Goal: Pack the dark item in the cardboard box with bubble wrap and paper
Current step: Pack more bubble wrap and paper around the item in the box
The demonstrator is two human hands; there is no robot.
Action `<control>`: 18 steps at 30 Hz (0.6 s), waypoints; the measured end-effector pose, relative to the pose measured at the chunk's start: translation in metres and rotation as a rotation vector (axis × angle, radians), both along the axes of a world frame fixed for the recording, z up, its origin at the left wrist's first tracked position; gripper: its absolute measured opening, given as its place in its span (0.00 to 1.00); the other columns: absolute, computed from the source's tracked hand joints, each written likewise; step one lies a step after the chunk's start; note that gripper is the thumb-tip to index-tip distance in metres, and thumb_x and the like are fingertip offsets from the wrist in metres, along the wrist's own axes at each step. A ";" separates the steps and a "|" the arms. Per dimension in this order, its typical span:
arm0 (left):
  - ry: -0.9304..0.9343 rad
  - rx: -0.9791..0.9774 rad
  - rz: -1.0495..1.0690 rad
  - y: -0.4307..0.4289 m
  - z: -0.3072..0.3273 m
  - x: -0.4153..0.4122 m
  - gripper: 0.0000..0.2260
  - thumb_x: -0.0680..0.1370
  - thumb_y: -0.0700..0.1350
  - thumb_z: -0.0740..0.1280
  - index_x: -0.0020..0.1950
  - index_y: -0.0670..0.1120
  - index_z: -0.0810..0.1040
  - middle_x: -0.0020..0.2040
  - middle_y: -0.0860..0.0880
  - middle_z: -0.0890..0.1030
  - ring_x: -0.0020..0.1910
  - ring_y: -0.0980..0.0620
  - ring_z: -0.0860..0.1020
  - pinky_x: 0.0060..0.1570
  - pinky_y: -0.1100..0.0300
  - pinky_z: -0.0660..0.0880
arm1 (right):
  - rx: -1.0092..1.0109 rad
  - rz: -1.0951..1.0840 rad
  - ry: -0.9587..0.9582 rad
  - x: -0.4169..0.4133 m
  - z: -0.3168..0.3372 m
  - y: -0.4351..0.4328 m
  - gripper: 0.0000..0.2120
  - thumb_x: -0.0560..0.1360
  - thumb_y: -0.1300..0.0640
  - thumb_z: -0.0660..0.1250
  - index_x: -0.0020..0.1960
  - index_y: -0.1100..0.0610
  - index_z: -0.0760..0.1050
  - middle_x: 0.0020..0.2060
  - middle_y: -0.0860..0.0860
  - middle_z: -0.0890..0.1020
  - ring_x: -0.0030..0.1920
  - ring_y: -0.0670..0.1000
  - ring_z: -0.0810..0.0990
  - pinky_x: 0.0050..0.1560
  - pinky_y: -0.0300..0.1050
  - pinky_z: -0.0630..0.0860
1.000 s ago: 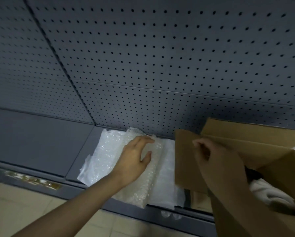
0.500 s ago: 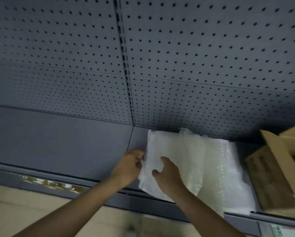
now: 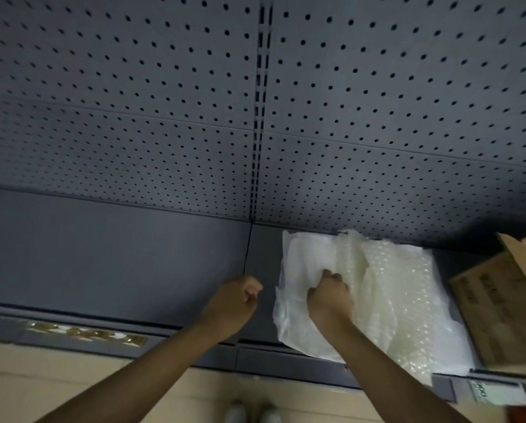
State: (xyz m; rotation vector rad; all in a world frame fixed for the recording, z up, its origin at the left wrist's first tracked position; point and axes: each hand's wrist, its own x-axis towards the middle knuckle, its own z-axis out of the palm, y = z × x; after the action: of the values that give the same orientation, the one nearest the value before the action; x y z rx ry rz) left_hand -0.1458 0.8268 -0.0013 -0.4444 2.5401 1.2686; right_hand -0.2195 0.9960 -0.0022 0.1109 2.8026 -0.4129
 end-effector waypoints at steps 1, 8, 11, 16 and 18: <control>0.005 0.019 0.010 -0.001 0.003 -0.002 0.11 0.80 0.41 0.60 0.58 0.50 0.77 0.52 0.54 0.78 0.47 0.61 0.76 0.42 0.75 0.68 | -0.148 -0.052 0.018 -0.001 0.016 0.002 0.18 0.76 0.59 0.61 0.65 0.61 0.68 0.58 0.58 0.77 0.55 0.57 0.77 0.50 0.45 0.75; -0.015 0.795 0.196 -0.007 0.054 -0.022 0.23 0.79 0.44 0.66 0.71 0.56 0.63 0.62 0.48 0.79 0.57 0.50 0.80 0.57 0.57 0.76 | -1.326 -0.226 -0.393 0.001 0.107 0.028 0.06 0.72 0.67 0.64 0.43 0.57 0.72 0.39 0.56 0.76 0.37 0.50 0.77 0.37 0.39 0.73; 0.017 0.909 0.125 -0.007 0.079 -0.024 0.27 0.76 0.39 0.68 0.68 0.61 0.63 0.55 0.48 0.84 0.56 0.47 0.81 0.56 0.52 0.78 | -1.357 -0.228 -0.404 0.006 0.108 0.036 0.10 0.72 0.69 0.62 0.53 0.62 0.73 0.45 0.59 0.77 0.46 0.55 0.77 0.47 0.45 0.75; 0.099 0.640 0.053 0.002 0.109 -0.030 0.38 0.72 0.32 0.71 0.70 0.60 0.56 0.55 0.48 0.81 0.56 0.49 0.80 0.57 0.54 0.77 | -1.213 -0.159 -0.398 0.012 0.123 0.056 0.14 0.74 0.63 0.64 0.58 0.53 0.72 0.41 0.48 0.80 0.36 0.45 0.79 0.41 0.40 0.74; 0.103 0.620 0.040 0.008 0.118 -0.034 0.31 0.72 0.32 0.72 0.68 0.54 0.65 0.55 0.50 0.81 0.57 0.49 0.79 0.54 0.56 0.77 | -1.146 -0.077 -0.367 0.012 0.133 0.069 0.15 0.74 0.57 0.68 0.60 0.52 0.71 0.44 0.49 0.81 0.39 0.46 0.80 0.38 0.38 0.76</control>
State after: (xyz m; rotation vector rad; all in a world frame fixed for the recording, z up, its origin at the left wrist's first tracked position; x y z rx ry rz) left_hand -0.1796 0.8346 0.1166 -0.2925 2.0538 2.0259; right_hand -0.2077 1.0649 0.1306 0.0265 1.8471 -1.7006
